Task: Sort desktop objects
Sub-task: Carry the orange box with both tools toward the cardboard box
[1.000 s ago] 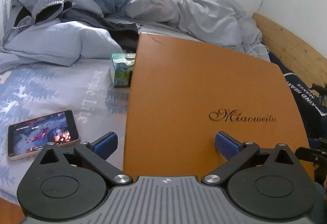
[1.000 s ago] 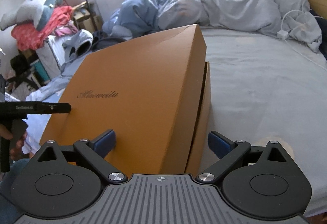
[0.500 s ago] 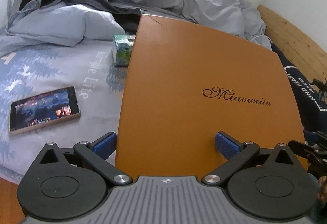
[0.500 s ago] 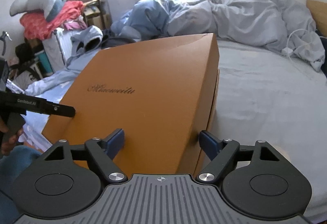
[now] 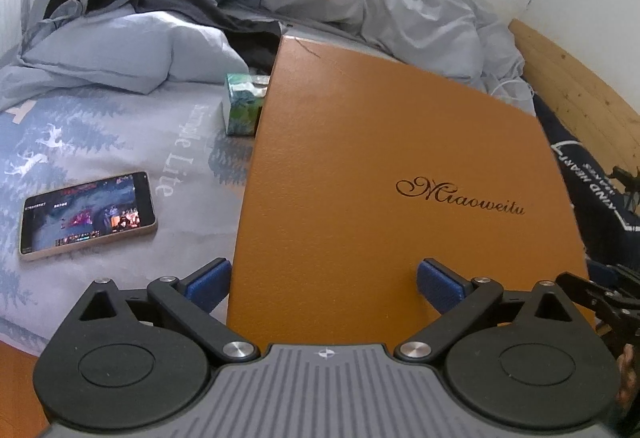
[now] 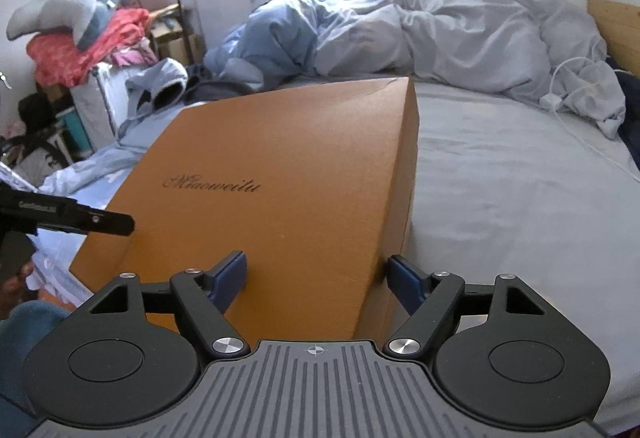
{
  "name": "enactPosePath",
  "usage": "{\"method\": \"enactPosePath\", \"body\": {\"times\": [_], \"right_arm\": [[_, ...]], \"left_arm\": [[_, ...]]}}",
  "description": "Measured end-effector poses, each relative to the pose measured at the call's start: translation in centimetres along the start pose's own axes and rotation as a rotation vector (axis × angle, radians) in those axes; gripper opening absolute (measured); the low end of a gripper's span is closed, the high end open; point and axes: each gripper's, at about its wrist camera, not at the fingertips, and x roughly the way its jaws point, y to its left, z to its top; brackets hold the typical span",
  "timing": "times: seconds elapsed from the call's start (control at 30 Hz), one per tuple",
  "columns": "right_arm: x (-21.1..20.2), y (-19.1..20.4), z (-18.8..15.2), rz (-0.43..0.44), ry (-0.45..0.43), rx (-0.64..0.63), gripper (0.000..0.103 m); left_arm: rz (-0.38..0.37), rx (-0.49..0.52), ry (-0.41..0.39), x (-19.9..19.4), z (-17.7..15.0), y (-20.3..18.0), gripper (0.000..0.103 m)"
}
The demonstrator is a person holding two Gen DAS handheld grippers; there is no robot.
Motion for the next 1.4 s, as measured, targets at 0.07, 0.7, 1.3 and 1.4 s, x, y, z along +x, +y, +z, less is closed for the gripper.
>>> {"method": "enactPosePath", "body": {"times": [0.07,0.7,1.3,1.4], "right_arm": [[0.2,-0.1,0.2,-0.003,0.004,0.004,0.08],[2.2,-1.3,0.8,0.008,0.038,0.029,0.08],[3.8,-1.4,-1.0,0.009,0.079,-0.014,0.08],[4.1,-1.7,-1.3,0.016,0.086,-0.002,0.08]], "left_arm": [[-0.008,-0.01,-0.011,-0.2,0.3,0.0,0.103],[-0.012,-0.012,-0.041,0.4,1.3,-0.3,0.103],[0.046,0.046,0.0,3.0,0.3,-0.5,0.103],[0.046,0.046,-0.008,3.2,0.0,-0.5,0.103]]}}
